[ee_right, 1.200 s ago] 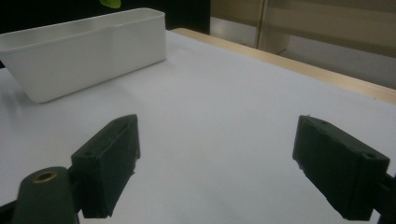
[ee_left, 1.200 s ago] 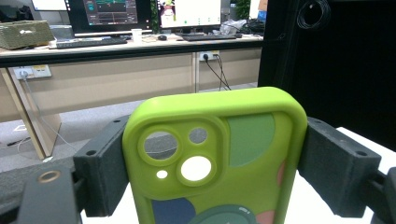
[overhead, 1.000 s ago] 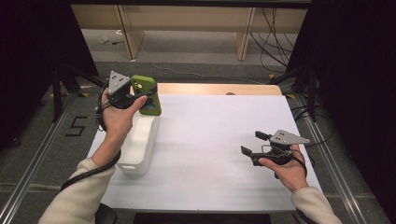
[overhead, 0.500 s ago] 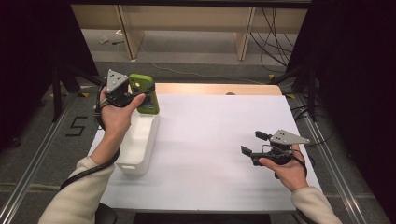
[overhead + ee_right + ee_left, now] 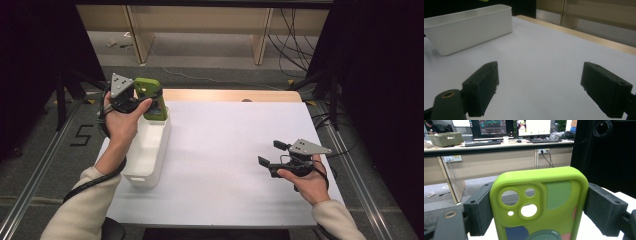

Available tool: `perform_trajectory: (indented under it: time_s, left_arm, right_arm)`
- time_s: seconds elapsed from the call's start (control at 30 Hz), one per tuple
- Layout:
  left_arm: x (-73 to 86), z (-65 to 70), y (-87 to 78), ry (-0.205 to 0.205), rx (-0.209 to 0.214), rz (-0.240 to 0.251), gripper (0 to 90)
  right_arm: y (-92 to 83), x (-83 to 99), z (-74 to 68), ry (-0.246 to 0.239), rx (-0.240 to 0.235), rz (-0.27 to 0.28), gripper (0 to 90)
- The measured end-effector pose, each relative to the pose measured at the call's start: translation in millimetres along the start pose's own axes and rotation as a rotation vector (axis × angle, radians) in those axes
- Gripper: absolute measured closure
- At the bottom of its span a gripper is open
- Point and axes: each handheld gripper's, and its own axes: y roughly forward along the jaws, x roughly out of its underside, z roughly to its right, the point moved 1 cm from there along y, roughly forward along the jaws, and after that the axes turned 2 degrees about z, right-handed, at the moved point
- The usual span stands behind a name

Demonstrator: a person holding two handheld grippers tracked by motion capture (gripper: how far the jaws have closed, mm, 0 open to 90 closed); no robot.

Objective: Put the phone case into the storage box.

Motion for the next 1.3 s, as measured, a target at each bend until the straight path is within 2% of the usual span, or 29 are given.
perform_trajectory:
  time_s: [0.87,1.3]
  left_arm:
    - [0.8,-12.7,3.3,-0.005,-0.033,-0.007,16.7]
    - [2.0,-14.1,6.0,0.0,-0.035,-0.013,16.7]
  right_arm:
    - [-0.5,0.2,0.6,0.002,-0.001,-0.003,15.9]
    - [-0.5,0.3,0.6,0.004,-0.002,0.0,15.9]
